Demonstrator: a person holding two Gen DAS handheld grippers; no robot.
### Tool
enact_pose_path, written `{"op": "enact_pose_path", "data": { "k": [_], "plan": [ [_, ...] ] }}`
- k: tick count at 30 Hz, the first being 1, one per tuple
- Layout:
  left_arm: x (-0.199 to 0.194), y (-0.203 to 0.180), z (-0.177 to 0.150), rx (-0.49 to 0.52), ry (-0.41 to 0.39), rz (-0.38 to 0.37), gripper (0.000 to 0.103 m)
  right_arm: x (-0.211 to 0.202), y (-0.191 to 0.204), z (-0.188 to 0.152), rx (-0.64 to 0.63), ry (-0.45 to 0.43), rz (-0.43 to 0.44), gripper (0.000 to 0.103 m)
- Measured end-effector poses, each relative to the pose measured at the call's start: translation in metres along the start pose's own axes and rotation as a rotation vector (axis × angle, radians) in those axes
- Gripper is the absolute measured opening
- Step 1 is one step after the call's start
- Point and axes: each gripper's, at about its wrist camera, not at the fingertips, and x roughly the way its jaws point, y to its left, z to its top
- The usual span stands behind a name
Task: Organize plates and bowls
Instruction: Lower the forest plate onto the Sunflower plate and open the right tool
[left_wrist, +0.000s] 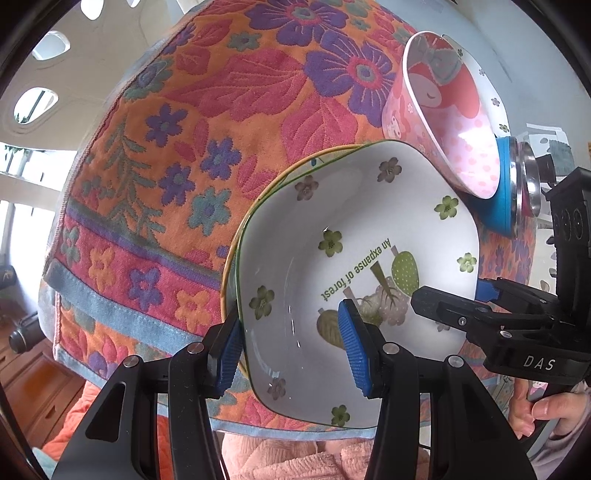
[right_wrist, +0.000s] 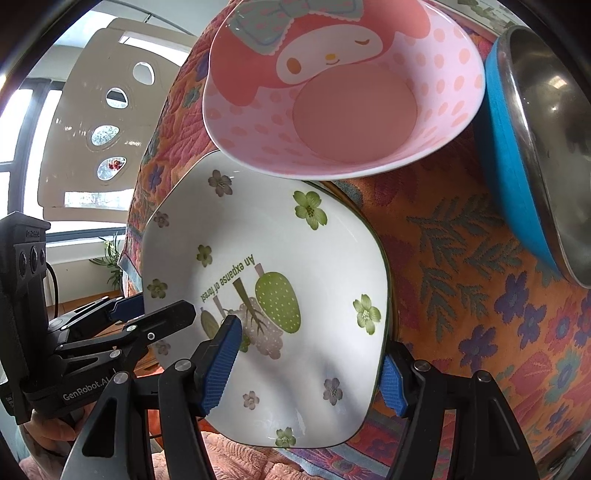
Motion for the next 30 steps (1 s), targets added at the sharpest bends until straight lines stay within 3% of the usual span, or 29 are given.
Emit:
{"op": "enact_pose_path", "data": {
  "k": [30],
  "plan": [
    [-0.021, 0.011, -0.012, 0.001, -0.027, -0.012, 0.046, 0.002, 0.003, 0.0, 0.032, -0.041, -0.027, 0.066]
  ]
}}
